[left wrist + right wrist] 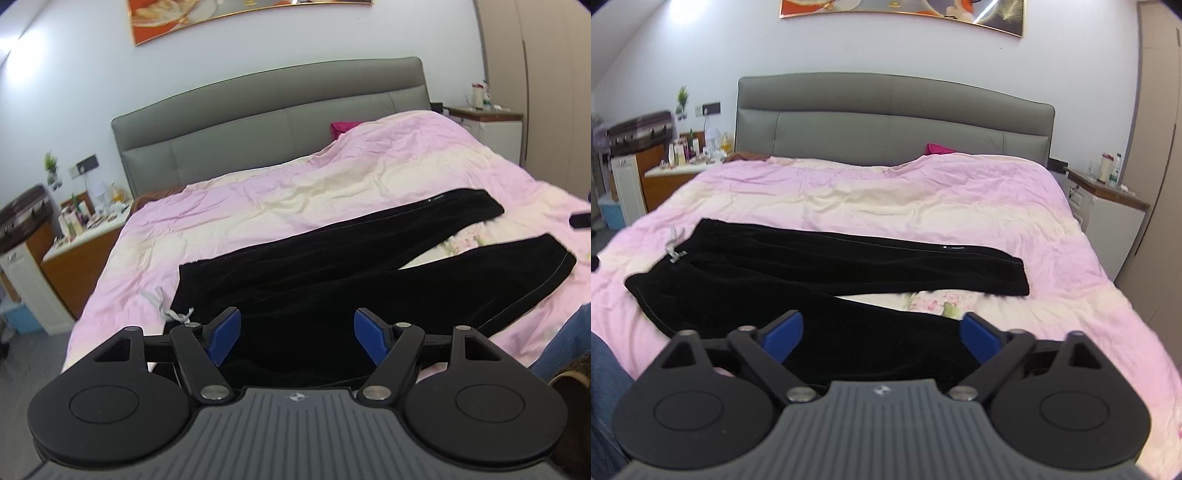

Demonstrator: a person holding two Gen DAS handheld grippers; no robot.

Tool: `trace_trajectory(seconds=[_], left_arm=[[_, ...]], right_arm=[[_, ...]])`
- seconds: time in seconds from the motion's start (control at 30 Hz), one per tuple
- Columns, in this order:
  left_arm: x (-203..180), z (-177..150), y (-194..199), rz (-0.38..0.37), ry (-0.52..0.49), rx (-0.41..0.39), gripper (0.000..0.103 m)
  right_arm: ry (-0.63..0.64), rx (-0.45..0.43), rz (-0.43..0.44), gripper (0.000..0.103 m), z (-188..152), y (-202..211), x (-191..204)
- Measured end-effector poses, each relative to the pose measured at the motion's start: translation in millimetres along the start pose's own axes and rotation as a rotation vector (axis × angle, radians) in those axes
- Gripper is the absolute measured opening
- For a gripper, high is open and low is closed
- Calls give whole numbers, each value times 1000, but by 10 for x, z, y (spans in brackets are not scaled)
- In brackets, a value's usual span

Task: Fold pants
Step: 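Grasp the trouser leg hems with the left and right grippers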

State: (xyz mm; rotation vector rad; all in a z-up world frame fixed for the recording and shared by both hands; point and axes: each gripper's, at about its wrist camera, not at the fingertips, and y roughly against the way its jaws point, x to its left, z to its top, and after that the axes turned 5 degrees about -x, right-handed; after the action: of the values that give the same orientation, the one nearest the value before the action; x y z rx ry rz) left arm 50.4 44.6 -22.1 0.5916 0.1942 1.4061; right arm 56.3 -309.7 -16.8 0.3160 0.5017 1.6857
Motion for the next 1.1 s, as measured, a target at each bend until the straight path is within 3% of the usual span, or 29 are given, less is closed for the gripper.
trace_trajectory(seconds=[0.2,0.33,0.43,0.53,0.77,0.93,0.97,1.1], left_arm=[[348,-87,-473,-95,-161,56,77],[534,-270,-880,-102,-318,156,77],[611,-478,-1161,-150,-438,255,77],[628,-714,-1443,-194,-578,354,77],[449,-1261,-2061,-251,-944,484,77],[425,-1421,-2277,-307,-1039,559,77],[427,-1442,-2290,-312,-1040,571,72],[417,-1454,-2251,-311,-995,619,36]], right_arm=[[95,54,49,59,115,-670,-326],[182,138,96,59,91,-1207,-511],[209,233,108,59,22,-1603,-676],[286,309,140,59,-137,-1899,-804],[507,517,218,56,-660,-2342,-1066],[665,659,260,55,-912,-2449,-1350],[688,692,274,55,-957,-2454,-1419],[795,775,289,56,-1113,-2470,-1615]])
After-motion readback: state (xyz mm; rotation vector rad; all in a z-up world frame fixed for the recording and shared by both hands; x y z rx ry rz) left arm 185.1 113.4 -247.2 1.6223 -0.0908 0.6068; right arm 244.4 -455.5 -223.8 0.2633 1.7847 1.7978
